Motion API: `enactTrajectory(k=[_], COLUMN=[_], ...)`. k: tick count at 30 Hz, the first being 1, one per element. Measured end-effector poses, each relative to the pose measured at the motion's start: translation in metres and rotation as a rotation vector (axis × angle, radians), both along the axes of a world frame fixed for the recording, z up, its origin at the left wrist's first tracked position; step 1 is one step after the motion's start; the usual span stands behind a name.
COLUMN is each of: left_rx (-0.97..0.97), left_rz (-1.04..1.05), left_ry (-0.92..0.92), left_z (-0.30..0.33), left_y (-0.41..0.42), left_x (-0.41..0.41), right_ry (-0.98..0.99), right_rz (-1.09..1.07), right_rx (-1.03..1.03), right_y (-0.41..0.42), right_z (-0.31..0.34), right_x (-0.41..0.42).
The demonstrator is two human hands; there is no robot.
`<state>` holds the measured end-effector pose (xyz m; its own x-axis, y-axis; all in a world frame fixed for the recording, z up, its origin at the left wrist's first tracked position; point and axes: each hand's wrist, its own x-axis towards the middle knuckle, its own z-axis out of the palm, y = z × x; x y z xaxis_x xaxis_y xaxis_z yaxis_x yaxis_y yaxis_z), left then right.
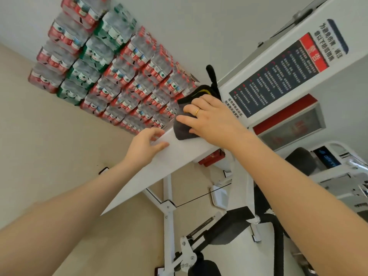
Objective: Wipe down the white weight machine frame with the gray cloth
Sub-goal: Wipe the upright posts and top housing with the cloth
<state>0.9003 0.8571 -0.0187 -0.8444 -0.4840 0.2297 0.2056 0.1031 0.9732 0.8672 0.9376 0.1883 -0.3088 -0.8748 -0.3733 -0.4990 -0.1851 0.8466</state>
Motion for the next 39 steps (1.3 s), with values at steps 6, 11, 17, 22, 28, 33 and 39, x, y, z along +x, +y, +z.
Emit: enactTrajectory(k=[6,11,17,22,28,33,39], left_rx=[-0.001,-0.107,0.008,0.199,0.225,0.264,0.189], left_rz=[-0.002,-0.066,-0.060,-0.086,-0.159,-0.190,-0.091], left_ry=[-0.033,-0.147,-0.175,-0.192,-0.305,-0.344,-0.395], left_z=[0.002,-0.011,-0.055,-0.118,-0.193,-0.190,-0.182], left_y=[0.002,-0.008,-0.012,-0.009,-0.006,-0.015,-0.059], left_x=[0.001,0.002,0.007,0.010,0.024,0.036,0.034], right_ry=[0.065,0.061,-0.052,-0.156,-0.251,-0.073,-0.025], right_rz=[0.030,-0.022,-0.050,-0.081,-0.152,-0.096,-0.124], right_rx=[-0.172,-0.188,-0.198,-0.184,-0.094,-0.176,-0.175], right_y=[0.006,-0.002,-0.005,-0.009,-0.008,-0.008,-0.016], right_z=[0.035,0.005,-0.087,-0.185,-0.225,-0.158,-0.171], right_x=[-0.001,-0.002,0.004,0.010,0.011,0.010,0.011])
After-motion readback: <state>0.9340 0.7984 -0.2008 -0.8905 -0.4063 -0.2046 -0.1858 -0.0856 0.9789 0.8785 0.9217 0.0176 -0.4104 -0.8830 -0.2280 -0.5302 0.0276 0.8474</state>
